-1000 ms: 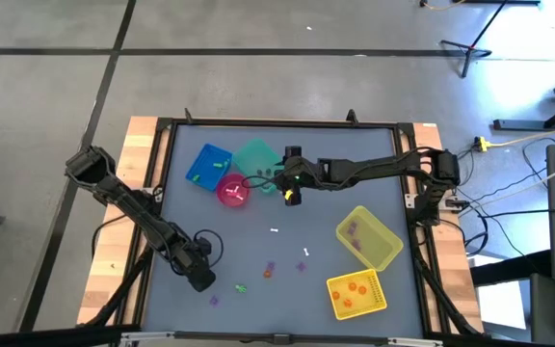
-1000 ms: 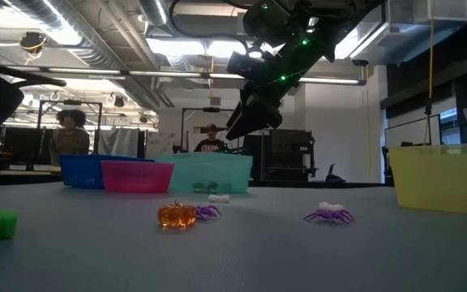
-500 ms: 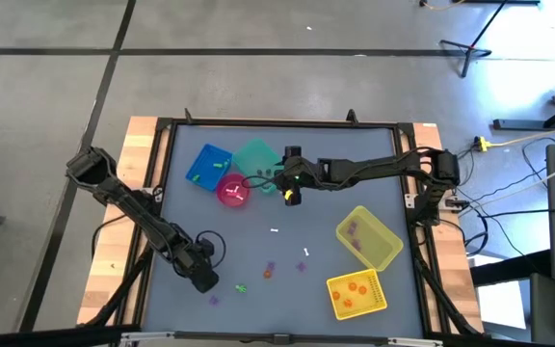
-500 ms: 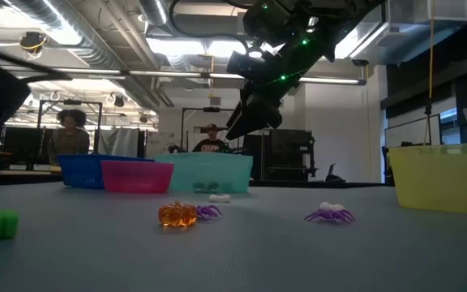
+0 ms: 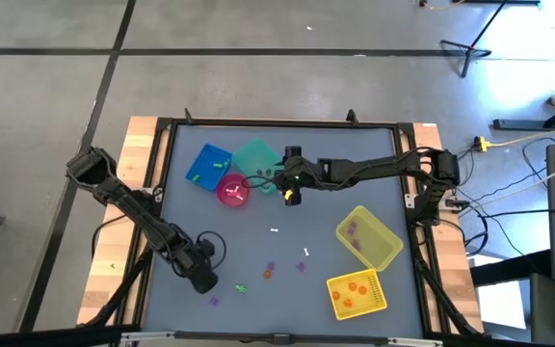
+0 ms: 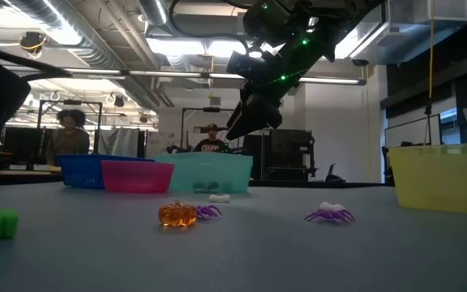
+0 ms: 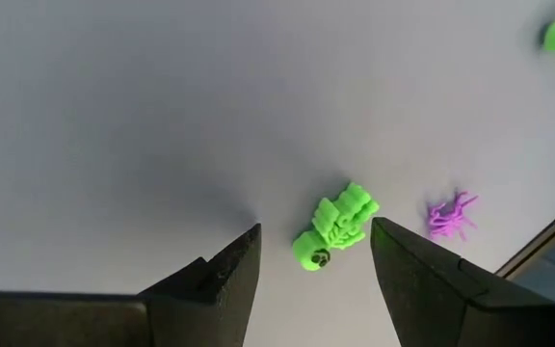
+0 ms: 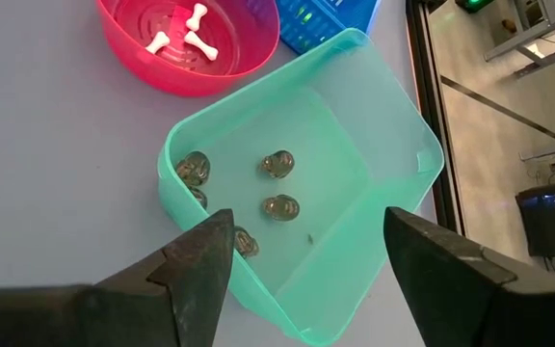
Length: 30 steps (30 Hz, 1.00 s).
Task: Sort Halloween decoration
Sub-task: Put the green skeleton toy into the blue bin
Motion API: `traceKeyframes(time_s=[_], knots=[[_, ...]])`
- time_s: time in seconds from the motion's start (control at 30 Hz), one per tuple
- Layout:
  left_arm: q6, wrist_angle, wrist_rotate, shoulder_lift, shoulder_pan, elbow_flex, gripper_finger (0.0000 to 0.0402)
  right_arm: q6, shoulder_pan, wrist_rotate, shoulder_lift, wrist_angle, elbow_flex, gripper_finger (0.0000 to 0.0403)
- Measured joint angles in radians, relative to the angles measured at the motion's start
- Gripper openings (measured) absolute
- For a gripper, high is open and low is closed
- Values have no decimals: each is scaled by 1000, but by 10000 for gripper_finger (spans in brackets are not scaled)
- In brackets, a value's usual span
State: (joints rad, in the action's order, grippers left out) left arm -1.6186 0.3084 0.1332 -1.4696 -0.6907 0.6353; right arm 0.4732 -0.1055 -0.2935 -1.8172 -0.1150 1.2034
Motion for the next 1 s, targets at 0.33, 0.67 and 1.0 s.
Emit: traceKeyframes(time_s=[0.33, 0.67, 1.0], knots=[[164, -15, -129, 1, -63, 0, 181, 0, 0, 0, 0, 0, 0, 266], [274, -36, -267, 1, -125, 1, 181, 0, 0, 0, 0, 0, 0, 266], [381, -35, -308, 2, -156, 1, 181, 0, 0, 0, 0, 0, 0, 266]])
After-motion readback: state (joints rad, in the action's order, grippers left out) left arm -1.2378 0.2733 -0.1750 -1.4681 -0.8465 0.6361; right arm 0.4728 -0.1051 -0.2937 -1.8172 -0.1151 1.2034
